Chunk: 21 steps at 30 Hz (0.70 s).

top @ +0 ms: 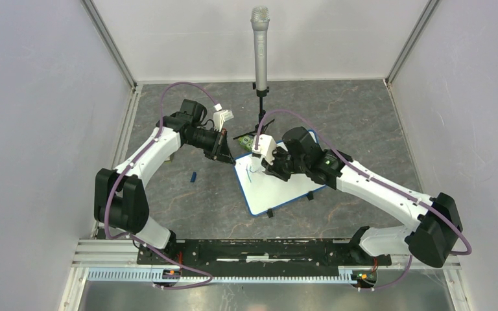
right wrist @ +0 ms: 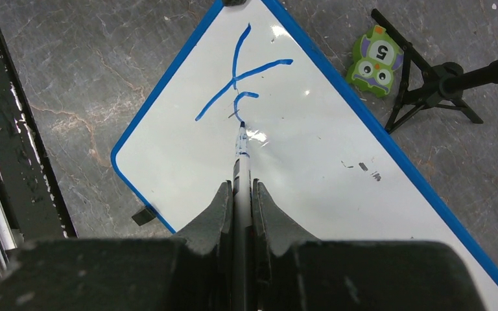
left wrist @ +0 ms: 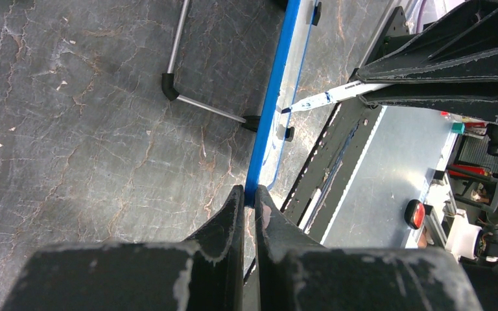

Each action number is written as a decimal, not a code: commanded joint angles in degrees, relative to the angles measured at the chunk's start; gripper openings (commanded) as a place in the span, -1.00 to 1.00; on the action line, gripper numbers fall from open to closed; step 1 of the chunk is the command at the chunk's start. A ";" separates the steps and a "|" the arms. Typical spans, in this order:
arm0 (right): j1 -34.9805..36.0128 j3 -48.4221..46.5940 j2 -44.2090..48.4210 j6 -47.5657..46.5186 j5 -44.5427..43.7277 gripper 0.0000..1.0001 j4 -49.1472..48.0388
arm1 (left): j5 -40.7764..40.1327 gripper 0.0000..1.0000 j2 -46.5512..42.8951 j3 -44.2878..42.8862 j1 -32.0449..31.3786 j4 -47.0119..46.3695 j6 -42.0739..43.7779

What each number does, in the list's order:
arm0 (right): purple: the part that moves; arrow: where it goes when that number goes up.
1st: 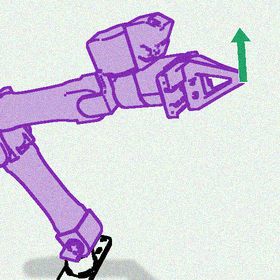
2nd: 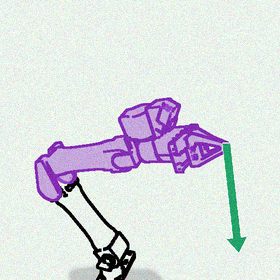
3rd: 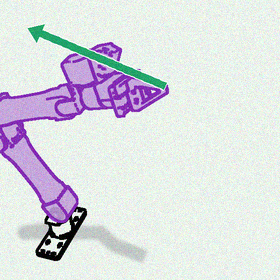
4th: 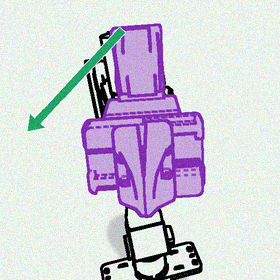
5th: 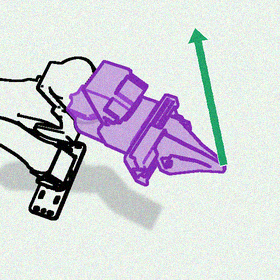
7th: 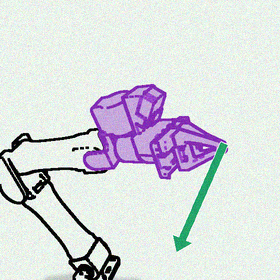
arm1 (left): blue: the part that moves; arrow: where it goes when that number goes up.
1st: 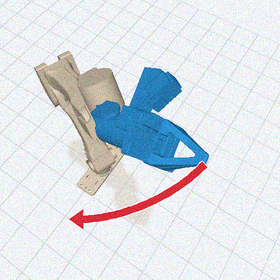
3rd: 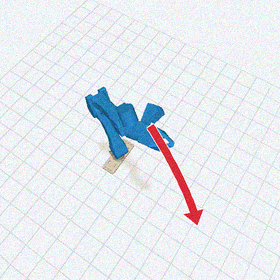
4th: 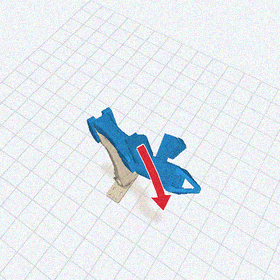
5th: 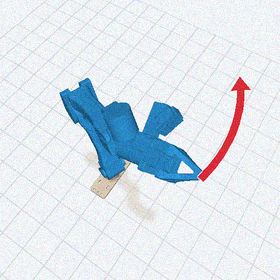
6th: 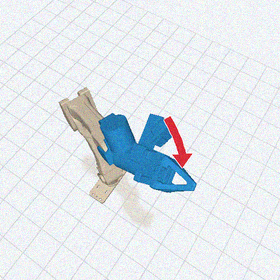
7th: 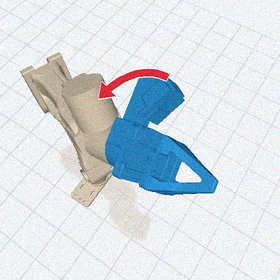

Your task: Write a sentence on the whiteboard

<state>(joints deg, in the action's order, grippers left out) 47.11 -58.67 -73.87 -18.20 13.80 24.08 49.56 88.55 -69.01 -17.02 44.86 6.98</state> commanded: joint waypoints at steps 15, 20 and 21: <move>-0.28 -4.70 -0.91 1.14 -0.93 -1.00 -2.99 | -0.78 -0.95 -1.78 0.28 -0.12 -0.29 1.89; 0.61 -4.87 -1.71 1.23 -0.11 -1.00 -2.75 | -0.87 -0.95 -1.79 0.28 -0.12 -0.29 1.89; 0.79 -4.78 -1.82 1.15 -0.14 -1.00 -2.75 | -0.87 -0.95 -1.83 0.24 -0.12 -0.29 1.92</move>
<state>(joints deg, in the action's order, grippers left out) 47.11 -60.97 -75.09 -17.65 13.08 22.90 49.45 88.47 -68.99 -17.02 44.84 6.98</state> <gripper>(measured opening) 0.153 0.120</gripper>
